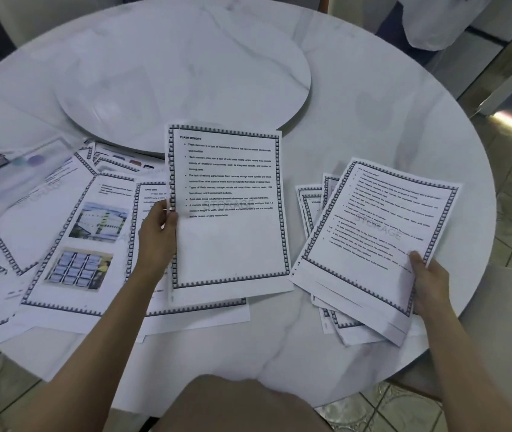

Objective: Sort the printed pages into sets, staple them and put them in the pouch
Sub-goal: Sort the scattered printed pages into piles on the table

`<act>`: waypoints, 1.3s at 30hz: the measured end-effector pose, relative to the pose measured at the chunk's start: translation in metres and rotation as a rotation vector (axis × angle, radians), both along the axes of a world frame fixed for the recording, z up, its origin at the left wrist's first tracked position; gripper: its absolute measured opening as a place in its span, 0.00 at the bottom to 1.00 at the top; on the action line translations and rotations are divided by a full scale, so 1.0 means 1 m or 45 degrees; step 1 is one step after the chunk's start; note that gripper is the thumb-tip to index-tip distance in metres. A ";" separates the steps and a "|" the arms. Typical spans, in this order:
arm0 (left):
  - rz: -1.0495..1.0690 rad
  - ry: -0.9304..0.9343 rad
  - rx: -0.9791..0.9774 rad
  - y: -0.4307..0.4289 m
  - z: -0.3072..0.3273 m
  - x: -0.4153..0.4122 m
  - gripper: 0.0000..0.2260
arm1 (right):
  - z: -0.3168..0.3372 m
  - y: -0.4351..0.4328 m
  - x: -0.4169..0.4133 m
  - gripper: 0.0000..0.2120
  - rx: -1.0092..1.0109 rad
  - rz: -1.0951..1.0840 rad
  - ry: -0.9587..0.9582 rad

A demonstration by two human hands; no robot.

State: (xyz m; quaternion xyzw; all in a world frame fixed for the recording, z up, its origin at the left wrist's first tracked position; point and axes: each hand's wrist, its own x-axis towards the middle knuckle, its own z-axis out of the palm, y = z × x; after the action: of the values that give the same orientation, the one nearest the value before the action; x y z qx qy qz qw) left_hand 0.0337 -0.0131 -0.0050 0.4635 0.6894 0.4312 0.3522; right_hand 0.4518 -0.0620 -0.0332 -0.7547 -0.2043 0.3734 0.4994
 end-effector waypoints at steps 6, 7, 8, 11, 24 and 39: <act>0.064 -0.075 -0.054 -0.005 -0.003 -0.010 0.13 | 0.020 0.004 -0.001 0.17 0.115 -0.031 0.087; 0.067 -0.084 -0.055 -0.007 -0.004 -0.012 0.13 | 0.025 0.005 -0.002 0.17 0.130 -0.029 0.086; 0.069 -0.086 -0.057 -0.009 -0.007 -0.015 0.13 | 0.030 0.007 -0.003 0.17 0.142 -0.021 0.082; 0.074 -0.100 -0.100 -0.015 -0.017 -0.027 0.13 | 0.043 0.012 -0.008 0.17 0.186 0.006 0.076; 0.086 -0.203 -0.216 -0.031 -0.026 -0.021 0.16 | 0.065 0.033 -0.063 0.11 0.279 0.227 0.125; -0.135 -0.288 -0.344 -0.044 -0.025 0.012 0.12 | 0.018 0.019 -0.158 0.12 -0.101 0.853 -0.193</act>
State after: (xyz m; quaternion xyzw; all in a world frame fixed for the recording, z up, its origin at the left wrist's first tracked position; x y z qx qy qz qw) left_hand 0.0454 -0.0567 -0.0302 0.3962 0.6717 0.3648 0.5086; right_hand 0.2937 -0.0429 -0.0155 -0.6901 -0.4625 0.4672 0.3025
